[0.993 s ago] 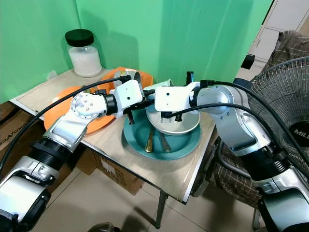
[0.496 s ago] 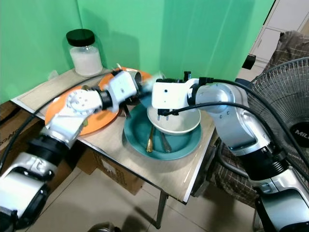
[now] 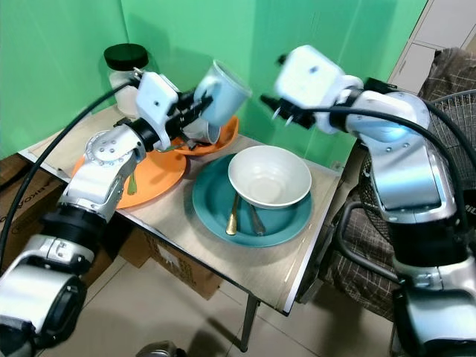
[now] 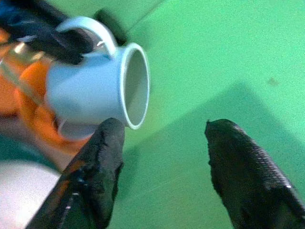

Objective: Setting the table

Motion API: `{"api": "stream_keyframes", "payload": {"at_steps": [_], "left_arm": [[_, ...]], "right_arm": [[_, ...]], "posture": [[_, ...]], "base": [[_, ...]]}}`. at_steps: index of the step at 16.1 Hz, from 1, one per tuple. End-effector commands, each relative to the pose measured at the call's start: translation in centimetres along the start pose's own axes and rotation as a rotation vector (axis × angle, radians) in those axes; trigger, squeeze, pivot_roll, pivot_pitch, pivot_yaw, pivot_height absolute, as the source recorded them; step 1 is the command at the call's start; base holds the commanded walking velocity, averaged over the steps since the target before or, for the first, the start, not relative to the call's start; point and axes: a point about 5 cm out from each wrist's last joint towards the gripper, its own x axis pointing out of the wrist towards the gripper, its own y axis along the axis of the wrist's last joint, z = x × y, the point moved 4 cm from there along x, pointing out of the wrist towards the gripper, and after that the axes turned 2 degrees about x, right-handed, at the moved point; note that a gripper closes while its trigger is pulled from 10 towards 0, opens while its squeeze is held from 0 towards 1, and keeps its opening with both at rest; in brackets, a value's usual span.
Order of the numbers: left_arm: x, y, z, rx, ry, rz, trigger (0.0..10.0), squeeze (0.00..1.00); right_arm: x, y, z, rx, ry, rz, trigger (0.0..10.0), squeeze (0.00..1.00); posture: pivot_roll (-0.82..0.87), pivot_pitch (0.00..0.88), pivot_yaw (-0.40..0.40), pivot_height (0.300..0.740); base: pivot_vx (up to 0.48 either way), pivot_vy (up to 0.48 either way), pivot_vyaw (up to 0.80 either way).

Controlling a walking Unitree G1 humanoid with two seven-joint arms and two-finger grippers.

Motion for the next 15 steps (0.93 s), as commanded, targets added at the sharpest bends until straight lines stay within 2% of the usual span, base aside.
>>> {"api": "stream_keyframes", "payload": {"at_steps": [1,2,3,4,6,8,9,10,11,13,15], "left_arm": [[0.0,1.7,0.2,-0.036,-0.006,0.091,0.0,0.0],[-0.2,2.2,0.4,-0.061,-0.009,0.121,0.0,0.0],[-0.7,3.0,0.9,-0.094,-0.005,0.17,0.0,0.0],[-1.5,3.5,1.4,-0.124,0.009,0.2,0.0,0.0],[-3.2,3.1,2.5,-0.178,0.024,0.171,0.0,0.0],[-5.5,1.7,3.3,-0.107,0.098,0.092,5.5,0.0],[-6.1,1.4,3.2,-0.096,0.152,0.081,7.8,0.0],[-6.5,1.5,3.0,-0.075,0.209,0.086,10.0,0.0],[-6.6,1.8,2.9,-0.072,0.242,0.097,10.0,0.0],[-6.3,3.5,2.3,-0.063,0.336,0.155,10.0,0.0],[-6.6,3.4,2.3,-0.055,0.349,0.135,10.0,0.0]], "right_arm": [[-0.2,-0.7,0.0,0.098,-0.061,0.002,10.0,1.0],[-0.2,-1.0,-0.3,0.139,-0.086,0.008,10.0,0.99],[-0.3,-1.6,-1.0,0.224,-0.136,0.017,10.0,0.45],[-0.6,-2.4,-1.9,0.278,-0.195,0.017,10.0,0.0],[-1.6,-3.8,-3.7,0.381,-0.316,0.0,10.0,0.0],[-3.2,-5.4,-5.5,0.536,-0.407,-0.023,10.0,0.0],[-3.9,-6.1,-5.9,0.587,-0.444,-0.041,10.0,0.0],[-4.5,-6.4,-6.4,0.593,-0.458,-0.046,10.0,0.0],[-4.8,-6.2,-6.8,0.573,-0.463,-0.042,10.0,0.0],[-5.1,-6.1,-7.0,0.612,-0.501,-0.055,10.0,0.0],[-5.3,-5.8,-6.6,0.631,-0.555,-0.032,10.0,0.0]], "posture": [[0.15,0.0,-0.014,0.74],[0.15,0.0,-0.016,0.74],[0.14,0.0,-0.018,0.74],[0.15,0.0,-0.025,0.74],[0.13,0.0,-0.015,0.74],[0.12,0.0,-0.02,0.74],[0.12,0.0,-0.027,0.74],[0.12,0.0,-0.035,0.74],[0.12,0.0,-0.043,0.74],[0.11,0.0,-0.052,0.74],[0.1,0.0,-0.049,0.74]], "base": [[0.0,0.0,0.0],[0.0,0.0,0.0],[0.0,0.0,0.0],[0.0,0.0,0.0],[0.0,0.0,0.0],[0.0,0.0,0.0],[0.0,0.0,0.0],[0.0,0.0,0.0],[0.0,0.0,0.0],[0.0,0.0,0.0],[0.0,0.0,0.0]]}}
